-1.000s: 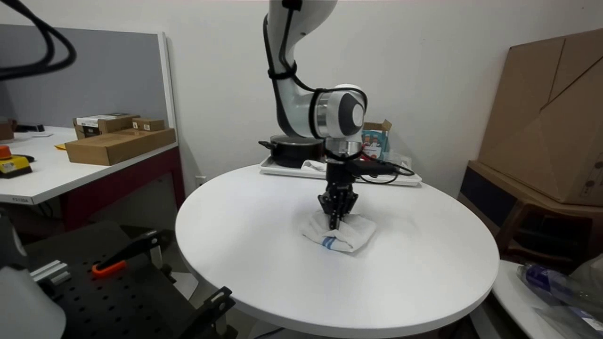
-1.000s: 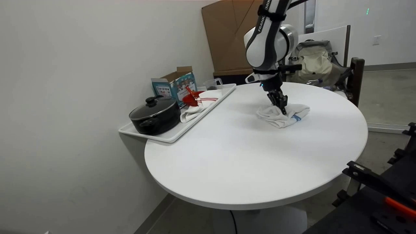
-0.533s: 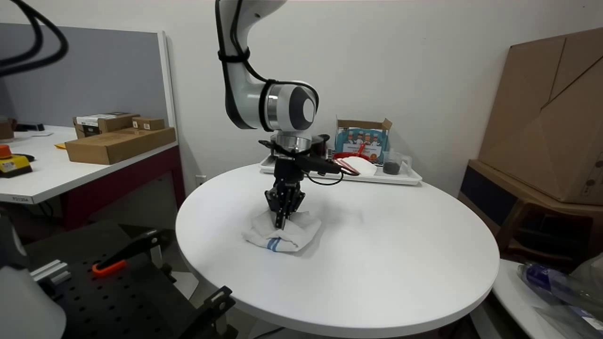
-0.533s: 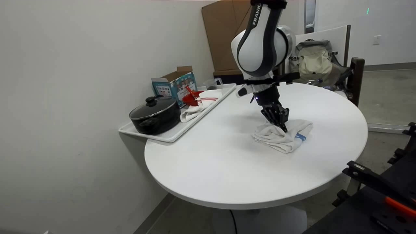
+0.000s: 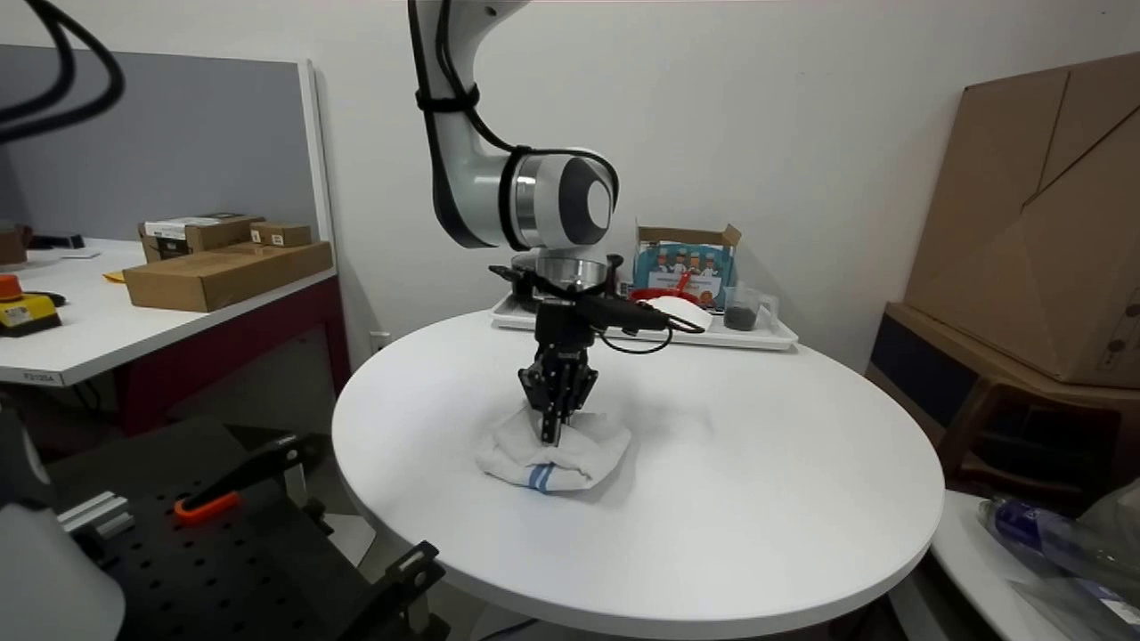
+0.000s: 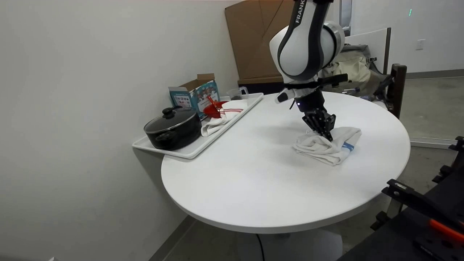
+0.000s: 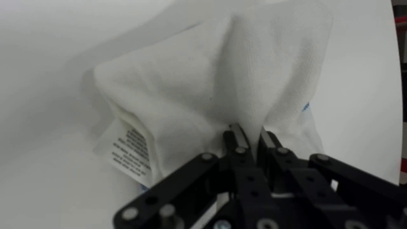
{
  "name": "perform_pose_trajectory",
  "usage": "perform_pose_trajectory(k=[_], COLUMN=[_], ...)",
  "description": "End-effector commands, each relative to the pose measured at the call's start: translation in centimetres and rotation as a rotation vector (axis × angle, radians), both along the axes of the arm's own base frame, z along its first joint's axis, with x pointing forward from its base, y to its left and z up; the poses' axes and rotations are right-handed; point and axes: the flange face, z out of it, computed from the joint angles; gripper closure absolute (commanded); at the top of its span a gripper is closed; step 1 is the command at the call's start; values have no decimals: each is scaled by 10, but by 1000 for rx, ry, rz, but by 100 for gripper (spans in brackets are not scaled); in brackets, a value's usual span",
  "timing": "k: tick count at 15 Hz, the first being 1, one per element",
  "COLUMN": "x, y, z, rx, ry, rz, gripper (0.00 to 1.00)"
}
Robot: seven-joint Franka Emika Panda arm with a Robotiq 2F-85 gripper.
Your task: Wipe the table with the cloth
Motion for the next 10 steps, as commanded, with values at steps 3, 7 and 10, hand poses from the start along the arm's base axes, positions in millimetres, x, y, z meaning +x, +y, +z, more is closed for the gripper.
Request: perform_pose_trajectory(k=[3,7,10], x=[38,64,78], y=[-70,-123,-161], z=[21,38,46], rx=[-47,-77,-107], ry=[-110,-173,-199], rz=[-100,-217,-305], gripper=[97,97,87])
